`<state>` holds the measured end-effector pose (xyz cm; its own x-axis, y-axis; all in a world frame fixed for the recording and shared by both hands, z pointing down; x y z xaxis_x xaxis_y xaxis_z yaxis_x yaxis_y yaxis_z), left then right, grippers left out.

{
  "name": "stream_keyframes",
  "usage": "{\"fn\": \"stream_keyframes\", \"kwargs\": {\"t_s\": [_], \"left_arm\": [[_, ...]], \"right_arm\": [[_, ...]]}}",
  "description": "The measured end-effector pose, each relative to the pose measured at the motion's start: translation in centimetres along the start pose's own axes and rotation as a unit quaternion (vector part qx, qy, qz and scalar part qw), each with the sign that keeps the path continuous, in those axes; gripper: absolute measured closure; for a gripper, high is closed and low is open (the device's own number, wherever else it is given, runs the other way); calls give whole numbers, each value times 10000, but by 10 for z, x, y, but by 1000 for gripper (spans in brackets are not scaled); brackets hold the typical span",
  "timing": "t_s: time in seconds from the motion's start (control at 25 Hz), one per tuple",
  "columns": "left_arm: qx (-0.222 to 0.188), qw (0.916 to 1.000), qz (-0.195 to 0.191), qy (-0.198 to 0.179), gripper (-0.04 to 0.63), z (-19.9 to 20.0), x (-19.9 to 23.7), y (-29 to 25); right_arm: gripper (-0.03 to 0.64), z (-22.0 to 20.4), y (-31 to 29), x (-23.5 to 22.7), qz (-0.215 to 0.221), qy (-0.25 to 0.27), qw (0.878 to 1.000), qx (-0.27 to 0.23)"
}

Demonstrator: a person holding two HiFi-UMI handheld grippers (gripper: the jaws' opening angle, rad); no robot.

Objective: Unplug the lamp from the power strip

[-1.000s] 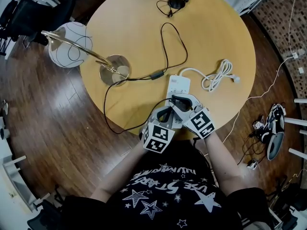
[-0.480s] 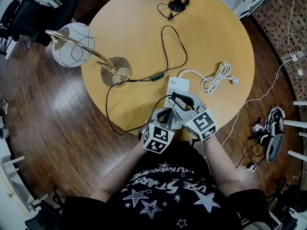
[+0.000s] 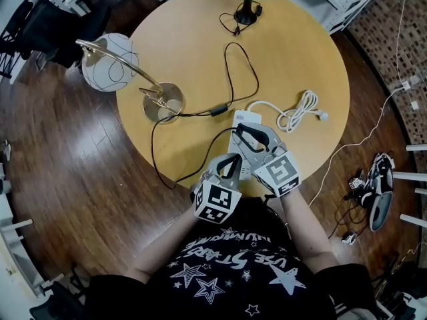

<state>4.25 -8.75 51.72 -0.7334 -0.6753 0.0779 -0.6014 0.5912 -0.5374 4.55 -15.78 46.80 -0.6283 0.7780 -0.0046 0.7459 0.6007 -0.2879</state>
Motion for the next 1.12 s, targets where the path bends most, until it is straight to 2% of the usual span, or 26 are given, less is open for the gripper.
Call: {"fn": "stream_keyframes", "kwargs": {"t_s": [0.24, 0.4, 0.48, 0.8, 1.12], "left_arm": [[-957, 9950, 264, -51, 594, 59, 8, 32], [-1744, 9830, 571, -41, 594, 99, 21, 55], [-1997, 9768, 776, -18, 594, 113, 31, 61], [-2241, 9688, 1054, -40, 594, 127, 47, 65], [-2246, 9687, 1061, -52, 594, 131, 46, 60]], "right_arm": [[529, 23, 11, -7, -392, -128, 9990, -182], [529, 47, 19, -11, -607, -181, 9975, -312], [529, 59, 26, -12, -636, -248, 9967, -448], [529, 82, 43, -13, -757, 17, 9951, -630], [529, 81, 49, -11, -824, 62, 9946, -624]]}}
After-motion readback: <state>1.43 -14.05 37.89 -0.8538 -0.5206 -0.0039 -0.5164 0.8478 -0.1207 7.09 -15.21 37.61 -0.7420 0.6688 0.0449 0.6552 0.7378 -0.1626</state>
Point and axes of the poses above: the fingertips, and each gripper's own axes: y backward along the fingers, x to its left, z out of its top, the point moved 2 cm from there along y, backward along the fingers, and after that the axes turned 2 degrees about -z, right-handed, at the moved point
